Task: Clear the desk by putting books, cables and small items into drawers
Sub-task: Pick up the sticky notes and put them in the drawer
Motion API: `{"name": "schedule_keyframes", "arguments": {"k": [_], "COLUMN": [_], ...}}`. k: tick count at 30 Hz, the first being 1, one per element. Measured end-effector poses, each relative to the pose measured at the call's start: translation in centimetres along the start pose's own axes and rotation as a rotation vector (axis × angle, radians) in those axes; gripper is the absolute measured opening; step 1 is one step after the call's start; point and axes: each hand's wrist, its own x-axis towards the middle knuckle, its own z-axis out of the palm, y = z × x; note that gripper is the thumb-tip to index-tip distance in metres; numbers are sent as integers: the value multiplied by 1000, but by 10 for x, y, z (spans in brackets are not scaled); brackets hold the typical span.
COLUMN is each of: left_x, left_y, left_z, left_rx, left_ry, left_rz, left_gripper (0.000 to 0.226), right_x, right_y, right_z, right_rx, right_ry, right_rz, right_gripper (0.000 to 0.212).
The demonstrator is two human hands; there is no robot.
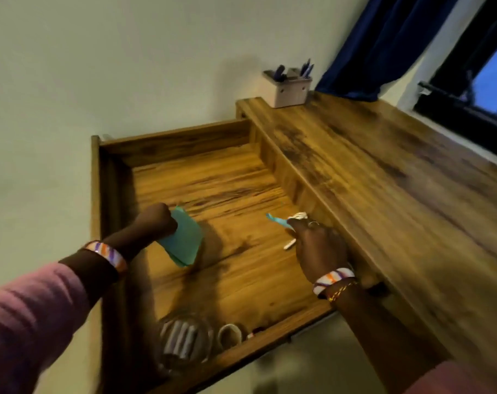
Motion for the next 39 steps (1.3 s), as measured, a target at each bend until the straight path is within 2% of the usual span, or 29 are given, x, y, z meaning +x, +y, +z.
{"name": "schedule_keyframes", "arguments": {"k": [4,9,12,14,17,19,23,25,29,32,34,36,39], "left_x": [-5,-2,-4,-1,8,14,14,12,13,11,10,9,8], "left_y": [-54,-67,-61,-62,-75,-83,-88,-92,-118,-130,-132,-135,-134], "left_z": [14,17,16,14,10,10,10,8,1,-1,5,13,17], "left_rx": [156,283,564,672,616,592,666,679,506,110,-169,-384,-470], "left_ry": [99,156,200,212,244,269,307,354,329,281,318,366,384], "left_rz": [14,-16,96,144,140,152,167,154,34,-133,-201,-189,-138], "left_gripper": [31,41,30,29,48,60,64,70,88,92,81,58,42], "right_x": [-14,-24,-31,-37,-45,-47,-46,-44,-36,-37,-44,-58,-88], "right_y": [-78,-154,-187,-201,-211,-214,-214,-213,-218,-228,-234,-239,-258], "right_z": [20,32,43,53,65,72,82,87,90,84,77,68,60], "right_rx": [240,312,245,136,19,-6,-92,-109,-86,-43,7,129,315], "right_ry": [-166,-344,-409,-436,-502,-554,-663,-692,-674,-655,-606,-526,-428], "right_rz": [-166,-370,-463,-512,-547,-539,-512,-469,-388,-332,-316,-292,-253], "right_gripper": [44,43,44,42,45,54,82,81,63,67,66,63,58]}}
